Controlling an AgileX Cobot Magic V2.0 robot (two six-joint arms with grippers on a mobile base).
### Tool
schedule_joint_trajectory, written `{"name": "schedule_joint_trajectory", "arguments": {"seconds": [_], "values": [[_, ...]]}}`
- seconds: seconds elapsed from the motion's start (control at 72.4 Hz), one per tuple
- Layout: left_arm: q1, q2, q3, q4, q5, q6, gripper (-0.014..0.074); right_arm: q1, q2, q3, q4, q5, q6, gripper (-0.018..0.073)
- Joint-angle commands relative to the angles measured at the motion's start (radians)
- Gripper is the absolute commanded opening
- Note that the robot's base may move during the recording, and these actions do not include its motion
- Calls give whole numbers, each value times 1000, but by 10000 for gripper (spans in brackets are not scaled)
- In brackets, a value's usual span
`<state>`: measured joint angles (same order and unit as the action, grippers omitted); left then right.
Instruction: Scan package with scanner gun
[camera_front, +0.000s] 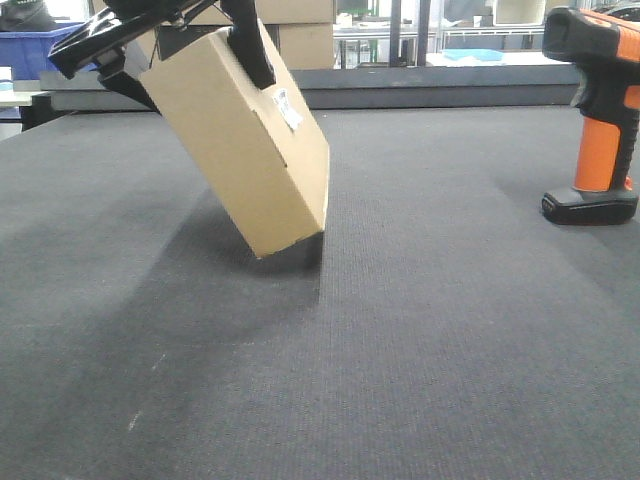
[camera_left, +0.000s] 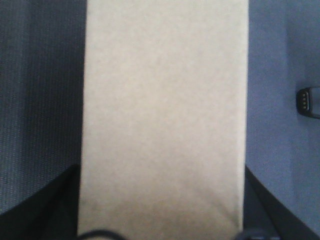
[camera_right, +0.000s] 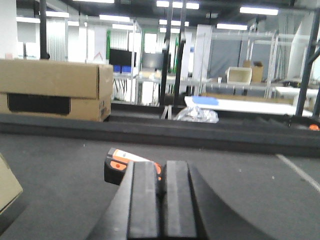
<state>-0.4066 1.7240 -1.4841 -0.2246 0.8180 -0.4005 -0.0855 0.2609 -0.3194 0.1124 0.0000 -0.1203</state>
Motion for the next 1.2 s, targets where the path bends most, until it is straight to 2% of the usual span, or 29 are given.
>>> {"name": "schedule_joint_trajectory", "arguments": {"seconds": [0.0,0.166,0.387,0.567,0.691,0.898,1.078,1.188], "values": [[-7,-9,-3,-6,-16,7,-111,-1,100,-40,3,-14,-1,-162],[-7,-9,-3,-6,-21,7,-111,-1,271,-43,3,-97,-1,-162],[-7,-9,-3,-6,-21,7,-111,-1,381,-41,8,-119,-1,-162],[-7,-9,-3,-6,-21,7,-111,-1,478,-37,32,-318,-1,-162],[-7,-9,-3,-6,-21,7,-111,-1,580,-37,32,-403,10,-162],[-7,-9,-3,-6,-21,7,-111,-1,768,-37,32,-560,197,-162],[-7,-9,-3,-6,-21,7,-111,-1,922,-37,32,-722,268,-162],[-7,-9,-3,-6,-21,7,-111,1,1017,-37,6,-815,270,-162]]}}
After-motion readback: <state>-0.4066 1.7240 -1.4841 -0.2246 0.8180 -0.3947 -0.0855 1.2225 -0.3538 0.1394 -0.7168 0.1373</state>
